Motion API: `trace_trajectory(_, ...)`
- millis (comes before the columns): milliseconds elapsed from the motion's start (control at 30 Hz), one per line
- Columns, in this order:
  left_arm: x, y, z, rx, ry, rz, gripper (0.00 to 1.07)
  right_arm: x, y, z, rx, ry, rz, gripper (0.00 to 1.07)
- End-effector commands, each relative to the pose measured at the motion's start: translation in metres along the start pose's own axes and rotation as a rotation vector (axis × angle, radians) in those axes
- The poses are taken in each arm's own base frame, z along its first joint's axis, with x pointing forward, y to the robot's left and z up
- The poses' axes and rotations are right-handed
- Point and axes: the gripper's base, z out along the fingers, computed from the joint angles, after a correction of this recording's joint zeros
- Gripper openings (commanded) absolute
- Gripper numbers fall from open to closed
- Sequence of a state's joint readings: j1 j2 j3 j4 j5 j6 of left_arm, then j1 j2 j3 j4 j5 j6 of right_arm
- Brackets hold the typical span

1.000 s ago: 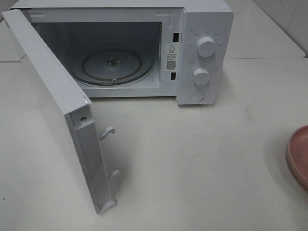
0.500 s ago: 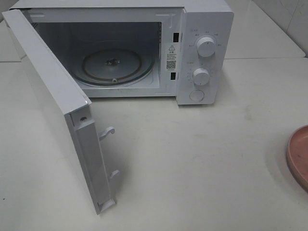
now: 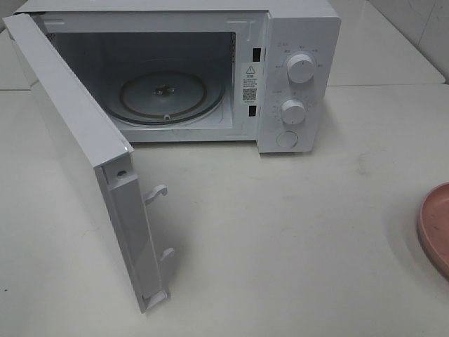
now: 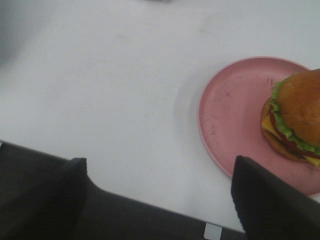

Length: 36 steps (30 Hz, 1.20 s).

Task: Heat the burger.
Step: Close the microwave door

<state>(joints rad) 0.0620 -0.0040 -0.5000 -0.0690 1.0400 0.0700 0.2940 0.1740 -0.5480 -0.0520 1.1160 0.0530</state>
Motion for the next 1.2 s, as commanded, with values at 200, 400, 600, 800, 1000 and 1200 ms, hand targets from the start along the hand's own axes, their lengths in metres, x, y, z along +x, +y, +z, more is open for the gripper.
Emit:
trace_trajectory(200,0.002,0.0,-0.002,-0.003,-0.02,0.003,0.98,0.012,0.0,-0.005,0.085,-0.159,0.064,0.76)
trace_trajectory(400,0.002,0.0,-0.002,-0.003,-0.02,0.003,0.98,0.021,0.002,-0.013,0.136,-0.243,0.105,0.76)
trace_trajectory(600,0.002,0.0,-0.002,-0.003,-0.019,0.003,0.98,0.021,0.002,-0.013,0.139,-0.242,0.107,0.76)
trace_trajectory(800,0.002,0.0,-0.002,-0.003,-0.019,0.003,0.98,0.021,0.002,-0.013,0.139,-0.242,0.107,0.76)
trace_trajectory(1000,0.002,0.0,-0.002,-0.003,-0.019,0.003,0.98,0.021,0.002,-0.013,0.139,-0.241,0.107,0.76)
trace_trajectory(1200,0.002,0.0,-0.002,-0.003,-0.019,0.003,0.98,0.021,0.002,-0.013,0.139,-0.241,0.107,0.76)
